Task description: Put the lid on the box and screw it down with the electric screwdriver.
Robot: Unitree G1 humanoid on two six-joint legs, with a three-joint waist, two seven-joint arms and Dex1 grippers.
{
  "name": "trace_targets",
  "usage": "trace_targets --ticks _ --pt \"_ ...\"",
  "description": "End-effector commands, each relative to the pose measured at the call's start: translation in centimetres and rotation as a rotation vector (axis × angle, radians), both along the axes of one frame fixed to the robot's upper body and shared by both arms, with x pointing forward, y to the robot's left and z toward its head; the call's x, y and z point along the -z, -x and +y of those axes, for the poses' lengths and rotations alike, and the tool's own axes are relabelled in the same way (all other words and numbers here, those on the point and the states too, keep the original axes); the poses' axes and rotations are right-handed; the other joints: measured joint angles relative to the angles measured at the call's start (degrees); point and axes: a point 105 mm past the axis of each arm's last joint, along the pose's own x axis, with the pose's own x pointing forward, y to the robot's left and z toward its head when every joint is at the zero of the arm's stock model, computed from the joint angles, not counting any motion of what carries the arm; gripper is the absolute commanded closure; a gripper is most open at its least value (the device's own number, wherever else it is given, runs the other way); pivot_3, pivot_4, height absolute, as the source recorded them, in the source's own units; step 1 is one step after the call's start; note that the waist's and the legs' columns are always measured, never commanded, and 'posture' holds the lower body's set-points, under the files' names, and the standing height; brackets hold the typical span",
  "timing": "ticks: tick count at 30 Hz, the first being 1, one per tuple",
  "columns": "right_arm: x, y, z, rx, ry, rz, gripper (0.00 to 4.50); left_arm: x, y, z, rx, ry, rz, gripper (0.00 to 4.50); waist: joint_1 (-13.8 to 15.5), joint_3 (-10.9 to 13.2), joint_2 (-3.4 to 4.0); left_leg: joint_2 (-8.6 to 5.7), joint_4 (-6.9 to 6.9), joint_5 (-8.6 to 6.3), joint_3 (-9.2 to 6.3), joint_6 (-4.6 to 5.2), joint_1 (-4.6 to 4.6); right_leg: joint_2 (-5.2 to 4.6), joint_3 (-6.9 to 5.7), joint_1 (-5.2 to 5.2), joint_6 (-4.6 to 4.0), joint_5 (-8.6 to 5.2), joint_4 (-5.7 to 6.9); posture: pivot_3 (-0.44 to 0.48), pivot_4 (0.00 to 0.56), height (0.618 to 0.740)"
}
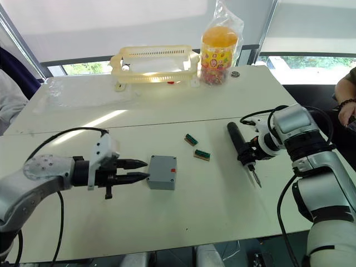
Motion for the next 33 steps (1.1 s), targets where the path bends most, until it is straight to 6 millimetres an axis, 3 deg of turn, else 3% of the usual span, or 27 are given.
trace_targets --ticks 1,5,8,11,15,19,23,33 --pt "-5.9 -1.3 -0.7 0.091 -0.047 -0.317 2.74 -1.5 -0.7 0.5 0.024 0.027 -0.033 2.98 -0.06 0.01 0.01 0.00 -0.01 0.00 0.01 0.00 0.00 0.00 0.00 -0.02 0.00 0.00 0.00 0.000 0.150 0.740" --pt "-10.9 -0.9 -0.3 0.253 -0.029 -0.741 2.74 -1.6 -1.8 0.7 0.057 0.027 -0.010 2.98 -0.30 -0.01 0.08 0.03 -0.14 0.00 -0.05 0.00 0.01 0.09 -0.02 -0.10 0.01 0.00 0.08 0.000 0.150 0.740" --pt "-15.3 -0.5 1.9 0.314 -0.309 -1.100 2.74 -1.6 -3.0 0.1 0.053 0.035 -0.036 2.98 -0.23 -0.03 0.13 0.04 -0.17 0.01 -0.11 -0.01 0.01 0.10 -0.04 -0.14 0.00 0.00 0.16 0.000 0.150 0.740" --pt "-16.7 0.6 3.5 0.287 -0.477 -1.281 2.74 -1.6 -3.5 -0.7 0.062 0.047 -0.039 2.98 0.05 -0.02 0.14 0.03 -0.14 0.02 -0.11 -0.03 -0.03 0.05 -0.07 -0.11 0.01 0.01 0.15 0.000 0.150 0.740" --pt "-15.5 2.9 9.7 -0.054 -0.505 -1.446 2.74 -0.8 -3.2 -1.9 0.076 0.048 -0.041 2.98 -0.08 -0.07 0.06 0.00 -0.14 0.02 -0.06 -0.04 -0.05 -0.04 -0.08 0.02 0.03 0.01 -0.05 0.000 0.150 0.740" --pt "-12.0 5.0 13.9 -0.321 -0.540 -1.437 2.74 -0.2 -2.9 -2.5 0.068 0.061 -0.047 2.98 -0.88 -0.05 0.09 0.02 -0.14 0.02 -0.02 -0.04 0.04 0.00 -0.01 0.00 0.03 0.01 0.08 0.000 0.150 0.740" --pt "-9.5 5.9 16.1 -0.447 -0.547 -1.398 2.74 0.4 -2.3 -2.9 0.070 0.045 -0.041 2.98 -1.07 -0.04 0.11 0.05 -0.15 0.03 -0.11 -0.04 0.06 0.06 -0.06 -0.01 0.01 0.00 0.14 0.000 0.150 0.740" --pt "-8.1 6.6 18.3 -0.528 -0.588 -1.379 2.74 4.0 -2.2 -2.3 0.025 -0.056 -0.048 2.98 -0.21 -0.05 0.09 0.03 -0.08 0.04 -0.08 -0.07 0.05 0.03 -0.05 0.01 0.01 0.00 0.12 0.000 0.150 0.740"
